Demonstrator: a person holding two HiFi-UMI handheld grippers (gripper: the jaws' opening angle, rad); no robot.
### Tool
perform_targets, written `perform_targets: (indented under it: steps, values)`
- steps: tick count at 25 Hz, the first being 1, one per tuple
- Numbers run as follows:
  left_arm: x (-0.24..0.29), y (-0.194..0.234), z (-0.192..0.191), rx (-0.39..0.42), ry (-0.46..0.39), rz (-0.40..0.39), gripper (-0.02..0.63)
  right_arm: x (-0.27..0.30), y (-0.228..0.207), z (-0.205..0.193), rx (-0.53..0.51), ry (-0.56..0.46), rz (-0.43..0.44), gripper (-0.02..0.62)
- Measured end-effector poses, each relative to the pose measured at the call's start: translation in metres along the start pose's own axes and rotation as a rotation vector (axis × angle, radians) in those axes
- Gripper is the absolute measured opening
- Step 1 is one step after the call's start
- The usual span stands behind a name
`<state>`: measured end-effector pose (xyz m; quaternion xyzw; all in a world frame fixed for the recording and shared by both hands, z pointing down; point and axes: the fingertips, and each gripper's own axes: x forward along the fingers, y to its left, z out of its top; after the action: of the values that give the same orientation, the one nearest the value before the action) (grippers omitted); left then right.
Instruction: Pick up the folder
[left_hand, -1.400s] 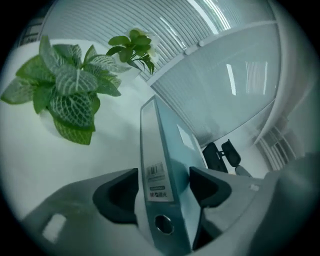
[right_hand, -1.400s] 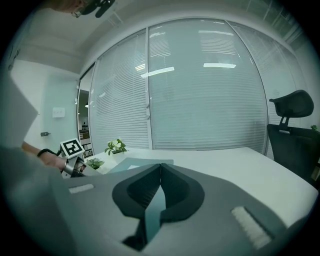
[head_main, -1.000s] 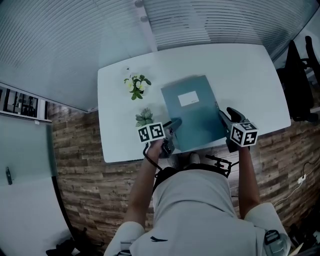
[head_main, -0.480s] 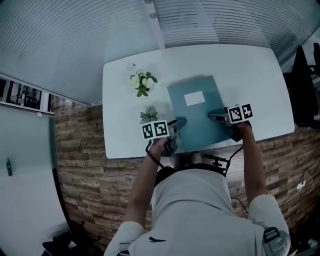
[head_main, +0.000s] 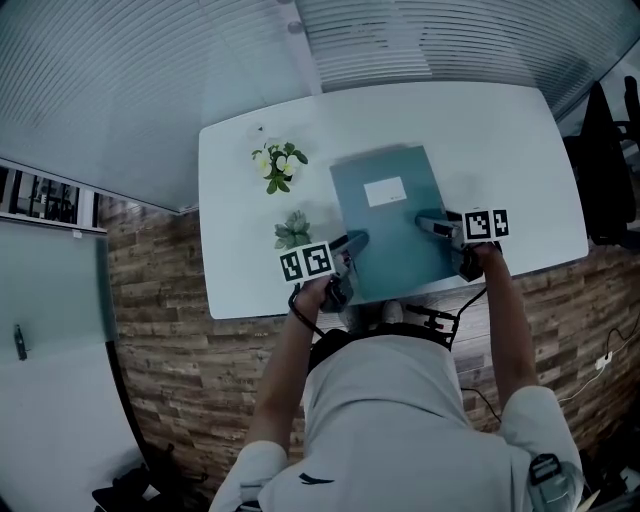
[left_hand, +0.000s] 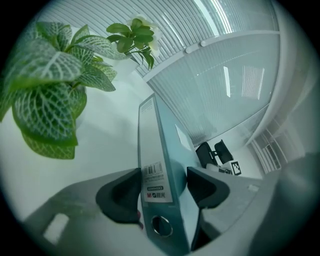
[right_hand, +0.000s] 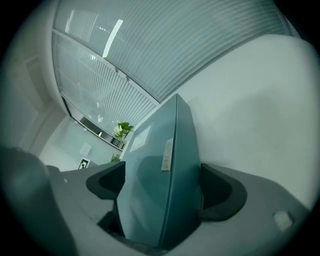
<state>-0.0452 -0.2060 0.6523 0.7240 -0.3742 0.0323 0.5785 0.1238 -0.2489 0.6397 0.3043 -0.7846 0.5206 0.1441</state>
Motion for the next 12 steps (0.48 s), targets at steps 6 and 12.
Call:
perform_targets:
  steps: [6, 12]
  values:
    - [-0.003, -0.001, 0.003, 0.040, -0.022, -0.003, 0.304, -0.005, 0.009, 0.000, 0.092, -0.012, 0.105, 0.501]
    - [-0.013, -0.008, 0.004, 0.002, -0.069, -0.060, 0.304, -0.010, 0.034, -0.008, 0.271, 0.009, 0.396, 0.456]
